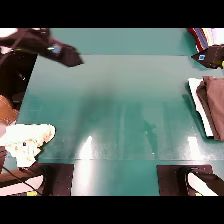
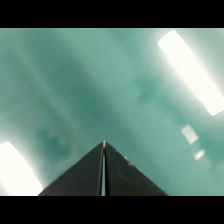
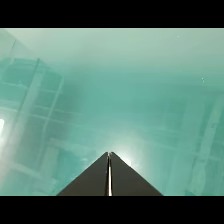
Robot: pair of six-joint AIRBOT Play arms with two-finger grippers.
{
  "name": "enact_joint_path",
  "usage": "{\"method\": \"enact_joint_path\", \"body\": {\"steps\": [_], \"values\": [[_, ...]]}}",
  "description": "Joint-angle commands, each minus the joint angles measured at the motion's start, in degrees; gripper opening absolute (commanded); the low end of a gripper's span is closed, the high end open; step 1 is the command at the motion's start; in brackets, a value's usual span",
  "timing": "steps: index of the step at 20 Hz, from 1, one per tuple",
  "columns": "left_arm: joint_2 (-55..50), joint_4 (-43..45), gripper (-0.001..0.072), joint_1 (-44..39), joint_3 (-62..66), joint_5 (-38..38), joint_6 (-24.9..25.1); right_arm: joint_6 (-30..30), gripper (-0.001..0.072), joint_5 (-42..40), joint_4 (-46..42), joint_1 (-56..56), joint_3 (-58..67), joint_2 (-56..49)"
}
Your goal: Fold the shirts.
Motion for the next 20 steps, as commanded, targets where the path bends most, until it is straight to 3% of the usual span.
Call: {"method": "enact_joint_path", "body": {"steps": [1,5,9,10,11,12,17,18,19,20], "values": [[7.8,11.0,0.0025,8.7,-4.9,-9.7,-1.8,0.0,0.0017,0.4,0.0,0.1,0.0,0.0],[21.2,20.8,0.0026,19.4,-23.2,-10.7,-3.4,0.0,0.0017,0.5,0.0,0.1,0.0,0.0],[26.1,21.4,0.0029,26.0,-43.0,-9.3,-3.3,0.0,0.0017,0.4,0.0,0.1,0.0,0.0],[26.0,21.4,0.0180,26.4,-47.6,-7.8,-3.3,0.0,0.0017,0.4,0.0,0.1,0.0,0.0],[26.0,21.6,0.0492,26.4,-51.7,-5.7,-3.4,0.0,0.0017,0.4,0.0,0.1,0.0,0.0],[26.0,21.8,0.0623,26.4,-55.7,-2.7,-4.0,0.0,0.0017,0.4,0.0,0.1,0.0,0.0],[26.0,25.2,0.0611,26.4,-62.9,1.4,-10.4,0.0,0.0017,0.4,0.0,0.1,0.0,0.0],[26.0,25.2,0.0517,26.4,-62.9,1.4,-11.0,0.0,0.0017,0.4,0.0,0.1,0.0,0.0],[26.0,25.2,0.0214,26.4,-62.9,1.2,-10.8,0.0,0.0017,0.4,0.0,0.1,0.0,0.0],[26.0,25.2,0.0036,26.4,-62.7,1.2,-10.7,0.0,0.0017,0.4,0.0,0.1,0.0,0.0]]}}
